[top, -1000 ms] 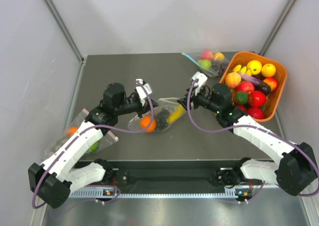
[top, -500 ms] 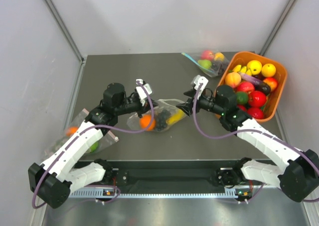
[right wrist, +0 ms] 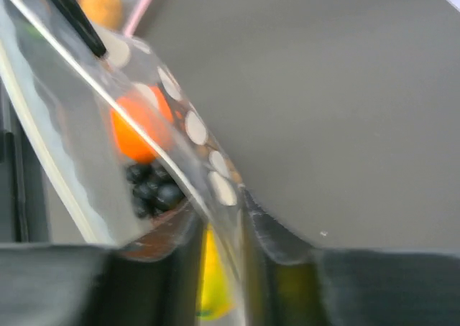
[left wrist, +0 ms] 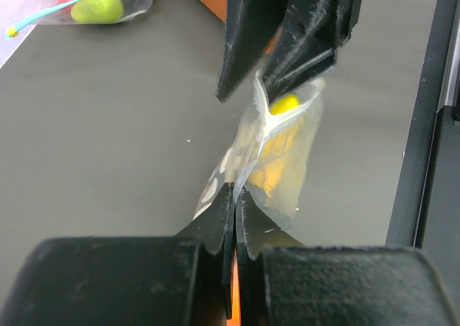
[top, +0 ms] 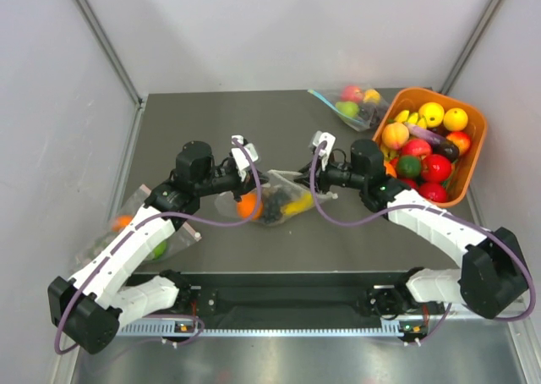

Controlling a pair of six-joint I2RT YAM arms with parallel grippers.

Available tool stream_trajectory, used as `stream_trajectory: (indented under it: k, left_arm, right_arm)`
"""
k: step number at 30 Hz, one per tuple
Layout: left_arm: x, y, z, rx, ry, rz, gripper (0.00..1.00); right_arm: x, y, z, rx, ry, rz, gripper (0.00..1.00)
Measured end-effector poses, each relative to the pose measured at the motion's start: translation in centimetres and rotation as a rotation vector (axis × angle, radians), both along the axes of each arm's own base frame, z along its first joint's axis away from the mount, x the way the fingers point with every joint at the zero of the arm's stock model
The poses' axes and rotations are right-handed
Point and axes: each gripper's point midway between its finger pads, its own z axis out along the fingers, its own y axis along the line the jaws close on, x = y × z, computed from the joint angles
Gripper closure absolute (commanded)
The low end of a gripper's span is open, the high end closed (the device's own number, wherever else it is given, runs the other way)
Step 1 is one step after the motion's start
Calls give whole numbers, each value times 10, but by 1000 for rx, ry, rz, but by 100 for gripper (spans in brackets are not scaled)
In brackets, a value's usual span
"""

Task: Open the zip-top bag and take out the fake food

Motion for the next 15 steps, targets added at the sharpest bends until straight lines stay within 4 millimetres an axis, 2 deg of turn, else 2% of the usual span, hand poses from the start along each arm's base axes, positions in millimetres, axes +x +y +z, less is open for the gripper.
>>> stream_trajectory:
  k: [2,4,6,9,12,13,15]
  left_arm:
    - [1,1,0,1,-1,7,97]
    - [7,3,-1,6,-5,41,89]
    - [17,6,0,8,-10,97,73]
    - [38,16,0,12,-20,224,62]
    - [55,23,0,10,-28,323,60]
    - [60,25,-1,11,-27,347,55]
    - [73,25,-3,20,-8,391,54]
  right_arm:
    - [-2,3,3,11,5,22,100]
    - [-5,5,6,24,15,36,100]
    - [-6,6,7,33,32,35,100]
    - [-9,4,11,46,57,20,100]
    - [-17,2,21,57,82,3,100]
    - [-19,2,27,63,83,-3,100]
    - [-21,4,44,73,84,-17,100]
